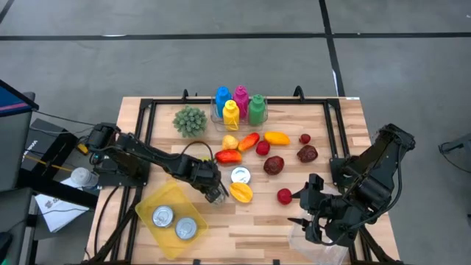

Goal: Pick & Place Food Item
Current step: Put the blue and pink tuna can into the yellow bin

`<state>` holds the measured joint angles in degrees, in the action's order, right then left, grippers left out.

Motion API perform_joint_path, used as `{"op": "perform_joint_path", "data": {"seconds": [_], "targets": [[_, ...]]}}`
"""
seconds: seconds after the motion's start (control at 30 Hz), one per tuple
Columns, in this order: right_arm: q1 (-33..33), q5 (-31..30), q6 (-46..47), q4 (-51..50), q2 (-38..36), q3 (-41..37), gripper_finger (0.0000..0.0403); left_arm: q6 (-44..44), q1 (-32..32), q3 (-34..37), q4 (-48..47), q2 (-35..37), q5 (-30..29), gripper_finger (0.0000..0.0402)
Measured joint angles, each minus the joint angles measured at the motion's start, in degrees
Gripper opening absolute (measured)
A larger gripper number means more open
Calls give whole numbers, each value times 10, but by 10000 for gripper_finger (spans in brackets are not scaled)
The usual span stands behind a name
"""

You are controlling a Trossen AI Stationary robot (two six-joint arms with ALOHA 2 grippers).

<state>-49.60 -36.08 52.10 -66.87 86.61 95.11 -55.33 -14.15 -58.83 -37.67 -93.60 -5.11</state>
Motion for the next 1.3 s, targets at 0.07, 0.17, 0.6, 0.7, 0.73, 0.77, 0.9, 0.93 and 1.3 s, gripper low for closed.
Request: {"op": "perform_joint_path", "data": {"seconds": [0.07,0.17,0.6,0.7,0.73,0.77,0.9,0.93,1.3], "targets": [[0,-4,0,0,0,0,312,0,0,-1,-17,14,-8,1],[0,-16,0,0,0,0,312,0,0,0,-22,26,-13,1],[3,-29,0,0,0,0,312,-2,-5,-2,-14,39,-12,0],[3,-29,0,0,0,0,312,-2,-5,-2,-14,39,-5,0],[3,-29,0,0,0,0,312,-2,-5,-2,-14,39,-5,0],[3,-29,0,0,0,0,312,-2,-5,-2,-14,39,-4,0],[3,-29,0,0,0,0,312,-2,-5,-2,-17,46,-4,0],[3,-29,0,0,0,0,312,-3,-5,-3,-18,48,-5,0],[7,-34,-2,-4,0,0,312,-6,-4,-3,-86,93,-21,0]]}}
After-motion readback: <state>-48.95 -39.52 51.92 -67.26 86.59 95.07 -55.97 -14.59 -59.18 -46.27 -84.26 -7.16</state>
